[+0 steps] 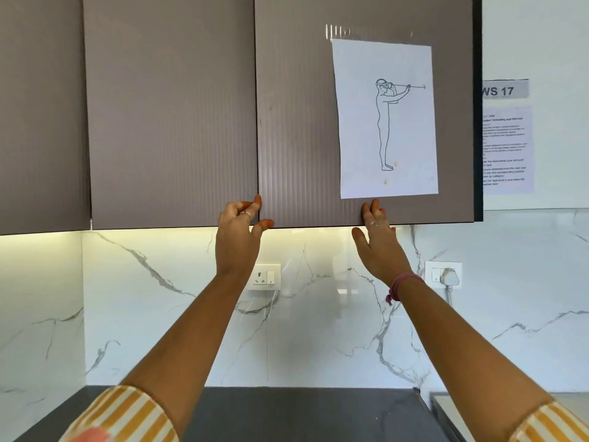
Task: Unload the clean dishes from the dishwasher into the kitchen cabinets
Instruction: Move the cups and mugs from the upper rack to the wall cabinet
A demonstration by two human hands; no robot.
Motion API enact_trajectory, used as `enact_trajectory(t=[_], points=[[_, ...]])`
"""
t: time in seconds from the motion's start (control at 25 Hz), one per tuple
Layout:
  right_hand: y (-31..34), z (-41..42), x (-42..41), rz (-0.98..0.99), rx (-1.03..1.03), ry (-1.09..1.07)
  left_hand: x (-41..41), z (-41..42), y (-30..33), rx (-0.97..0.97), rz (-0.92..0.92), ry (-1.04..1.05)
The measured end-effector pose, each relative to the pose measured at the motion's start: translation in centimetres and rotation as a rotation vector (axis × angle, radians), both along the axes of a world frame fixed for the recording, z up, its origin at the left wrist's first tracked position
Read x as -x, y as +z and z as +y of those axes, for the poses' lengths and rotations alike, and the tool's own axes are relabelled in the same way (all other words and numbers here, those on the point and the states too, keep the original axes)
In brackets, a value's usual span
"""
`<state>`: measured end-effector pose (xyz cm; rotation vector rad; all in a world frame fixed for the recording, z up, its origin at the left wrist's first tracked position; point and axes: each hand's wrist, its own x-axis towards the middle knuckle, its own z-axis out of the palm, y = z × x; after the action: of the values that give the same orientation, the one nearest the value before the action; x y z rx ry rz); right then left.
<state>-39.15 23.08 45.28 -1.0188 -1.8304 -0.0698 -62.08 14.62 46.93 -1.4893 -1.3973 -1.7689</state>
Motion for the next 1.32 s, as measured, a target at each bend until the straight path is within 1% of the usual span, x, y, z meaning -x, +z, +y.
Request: enact_trajectory(t=[0.16,0.36,0.48,0.72,0.76,0.84,0.92,1.0,1.08,1.32], points=[[0.4,1.5,1.0,-0.116,0.037,-0.089,1.1,3.2,0.8,0.069,-0.074,-0.006],[0.7,3.1,2.1,-0.190,0.024,-0.226,1.8,6.3,1.4,0.121,0.005,0.016],[0.0,4.0,2.7,-0.181,-0.020,-0.275,2.5,7.9,1.2,0.098,-0.046,-0.077],[-0.4,4.0,2.7,-0.142,-0.021,-0.239,3.0,8.4,1.1,0.101,-0.049,-0.130],[-0.1,3.8,2.4,-0.145,-0.013,-0.227,2.8,8.2,1.1,0.111,-0.030,-0.108],[0.4,3.3,1.5,-0.149,0.009,-0.178,2.3,8.0,1.0,0.148,0.067,-0.021],[0.7,2.4,1.1,-0.100,0.080,-0.085,2.0,7.5,0.9,0.202,0.116,0.031],[0.4,1.4,0.2,-0.025,0.134,-0.014,1.0,6.3,0.6,0.242,0.083,0.004],[-0.6,0.4,-1.1,0.011,0.158,0.012,-0.4,4.6,-0.3,0.303,0.041,-0.019],[-3.6,-3.7,-8.1,-0.058,0.220,0.038,-6.7,-1.5,-4.7,0.462,-0.132,-0.131]])
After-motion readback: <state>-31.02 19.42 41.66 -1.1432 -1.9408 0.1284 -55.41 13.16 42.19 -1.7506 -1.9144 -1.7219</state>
